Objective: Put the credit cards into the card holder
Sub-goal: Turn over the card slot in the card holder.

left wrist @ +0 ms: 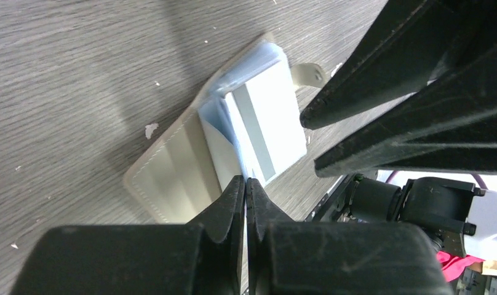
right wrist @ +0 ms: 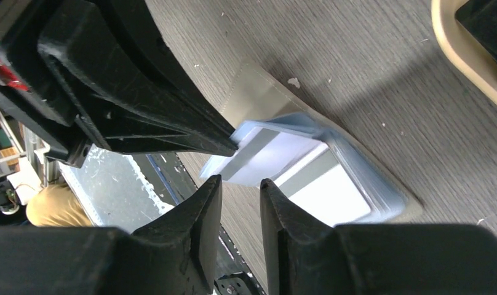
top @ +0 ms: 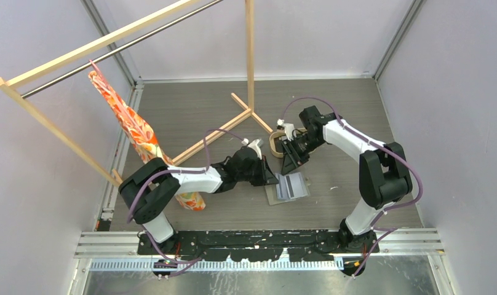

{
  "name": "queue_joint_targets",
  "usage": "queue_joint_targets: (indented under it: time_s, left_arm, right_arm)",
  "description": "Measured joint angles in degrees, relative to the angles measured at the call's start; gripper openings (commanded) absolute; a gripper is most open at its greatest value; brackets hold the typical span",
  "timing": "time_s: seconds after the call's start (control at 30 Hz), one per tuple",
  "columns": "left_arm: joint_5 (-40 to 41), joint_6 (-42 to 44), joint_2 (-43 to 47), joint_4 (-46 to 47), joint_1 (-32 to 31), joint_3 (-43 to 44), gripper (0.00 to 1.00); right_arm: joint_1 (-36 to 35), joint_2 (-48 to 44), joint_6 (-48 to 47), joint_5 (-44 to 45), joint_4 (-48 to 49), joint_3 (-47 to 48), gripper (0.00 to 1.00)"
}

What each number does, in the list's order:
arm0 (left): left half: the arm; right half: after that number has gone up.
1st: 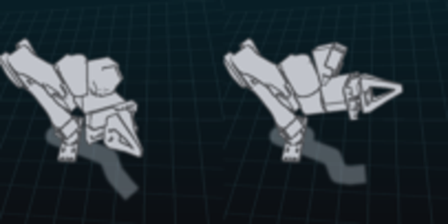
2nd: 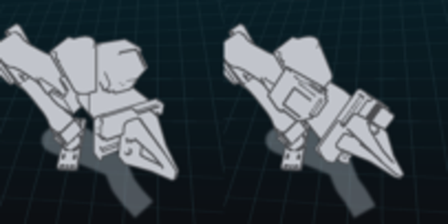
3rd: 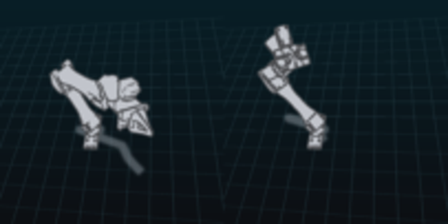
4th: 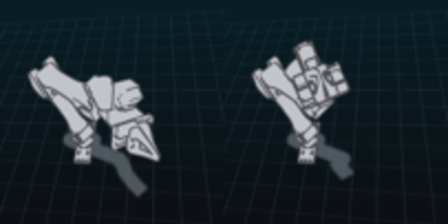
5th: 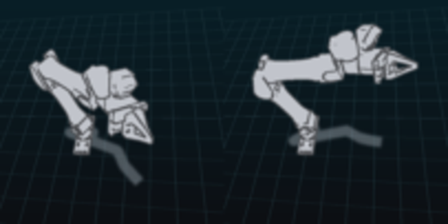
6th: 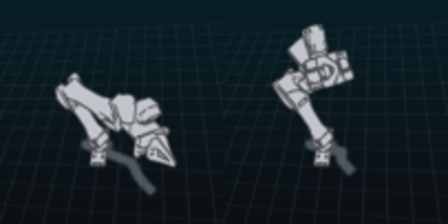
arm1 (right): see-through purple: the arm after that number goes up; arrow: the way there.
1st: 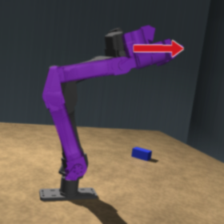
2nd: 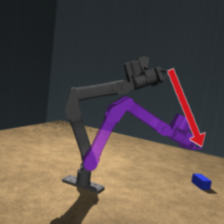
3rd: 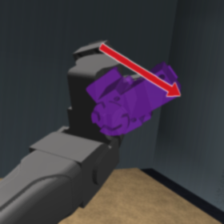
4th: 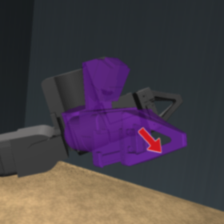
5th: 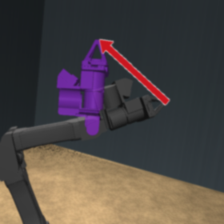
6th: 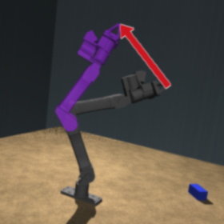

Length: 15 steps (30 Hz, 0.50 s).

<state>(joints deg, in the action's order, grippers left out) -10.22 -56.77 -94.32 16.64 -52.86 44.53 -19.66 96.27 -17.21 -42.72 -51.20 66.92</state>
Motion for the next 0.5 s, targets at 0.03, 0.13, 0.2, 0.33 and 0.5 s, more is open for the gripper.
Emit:
queue_joint_targets:
  time_s: [0.03,0.13,0.2,0.33,0.5]
  left_arm:
    - [-0.3,-0.2,-0.5,0.3,0.1,0.0,0.07]
    - [-1.0,-1.2,-1.7,1.2,0.5,-0.2,0.09]
    - [-1.4,-1.8,-2.1,2.3,0.7,-0.5,0.10]
    - [-1.9,-3.2,-2.2,5.6,0.9,-1.8,0.14]
    - [-3.1,-4.9,-2.6,10.6,1.3,-3.3,0.19]
  right_arm:
    - [0.0,0.1,0.1,-0.1,0.0,0.0,0.38]
    - [0.0,0.9,0.7,-0.4,0.2,0.0,0.40]
    - [0.0,1.4,1.0,-0.5,0.2,0.0,0.41]
    - [0.3,2.8,1.5,-0.2,0.2,0.0,0.41]
    - [1.0,4.1,2.6,0.9,0.2,-0.1,0.38]
